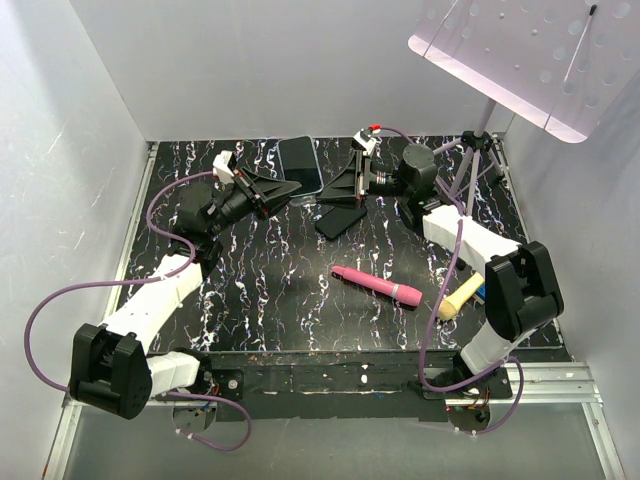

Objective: Take the phone out of the phone case
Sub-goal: Remove the phone case from the phone.

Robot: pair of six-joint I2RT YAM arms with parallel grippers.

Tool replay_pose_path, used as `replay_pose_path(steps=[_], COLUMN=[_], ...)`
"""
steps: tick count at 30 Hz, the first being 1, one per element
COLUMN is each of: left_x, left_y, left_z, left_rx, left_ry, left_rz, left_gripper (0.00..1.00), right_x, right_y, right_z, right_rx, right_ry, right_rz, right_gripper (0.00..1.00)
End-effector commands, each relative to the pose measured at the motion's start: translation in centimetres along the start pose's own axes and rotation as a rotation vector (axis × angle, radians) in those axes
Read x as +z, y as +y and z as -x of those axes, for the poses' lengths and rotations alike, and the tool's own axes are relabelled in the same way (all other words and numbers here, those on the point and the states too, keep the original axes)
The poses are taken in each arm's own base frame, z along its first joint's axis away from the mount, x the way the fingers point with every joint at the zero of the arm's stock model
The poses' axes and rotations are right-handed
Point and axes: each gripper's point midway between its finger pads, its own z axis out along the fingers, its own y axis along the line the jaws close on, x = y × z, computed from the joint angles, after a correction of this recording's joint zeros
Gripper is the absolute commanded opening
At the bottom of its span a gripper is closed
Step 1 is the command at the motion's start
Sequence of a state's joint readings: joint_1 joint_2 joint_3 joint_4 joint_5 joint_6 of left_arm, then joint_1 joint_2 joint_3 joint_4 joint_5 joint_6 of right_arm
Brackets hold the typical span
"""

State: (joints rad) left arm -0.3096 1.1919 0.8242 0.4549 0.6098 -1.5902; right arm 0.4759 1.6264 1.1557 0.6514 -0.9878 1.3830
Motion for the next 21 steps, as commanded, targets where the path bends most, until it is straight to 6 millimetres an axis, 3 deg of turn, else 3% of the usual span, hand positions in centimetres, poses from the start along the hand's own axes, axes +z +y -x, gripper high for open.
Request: replay_pose_path(steps=[1,7,9,13,14,17,21], left_x=[-0.9,-1.0,-1.1,-1.1,-1.2,-1.2,-1.4], left_y=[-2.8,-3.1,-3.1,-3.1,-3.3,-3.2,-2.4], left_z=[-1.0,-1.2,-1.2,-1.3,-1.4,-1.7,-2.1], left_rx=[0.068,0.073,0.074,0.068,0.070,0.055,0.048], left_ry=[0.016,0.021,0.020,0.025,0.030,0.047,0.065], left_rz=[-0.092,-0.100,-0.101,-0.103,-0.110,-0.109,-0.088], left_gripper=[0.00,0.00,0.00,0.00,0.00,0.00,0.00], right_x=[0.6,0.8,1.2,1.9,2.0,1.8,0.1], right_y=[2.9,2.4,2.3,1.8,1.2,-1.6,-5.3], right_z=[0.8,0.8,1.2,2.5,2.9,4.6,8.1], right_rx=[-0.085,-0.081,-0.086,-0.111,-0.111,-0.154,-0.234], right_ry=[-0.013,-0.028,-0.031,-0.068,-0.082,-0.150,-0.272], right_rz=[0.073,0.055,0.045,-0.003,-0.040,-0.236,-0.527], right_gripper=[0.39,0.39,0.32,0.06,0.01,0.01,0.01])
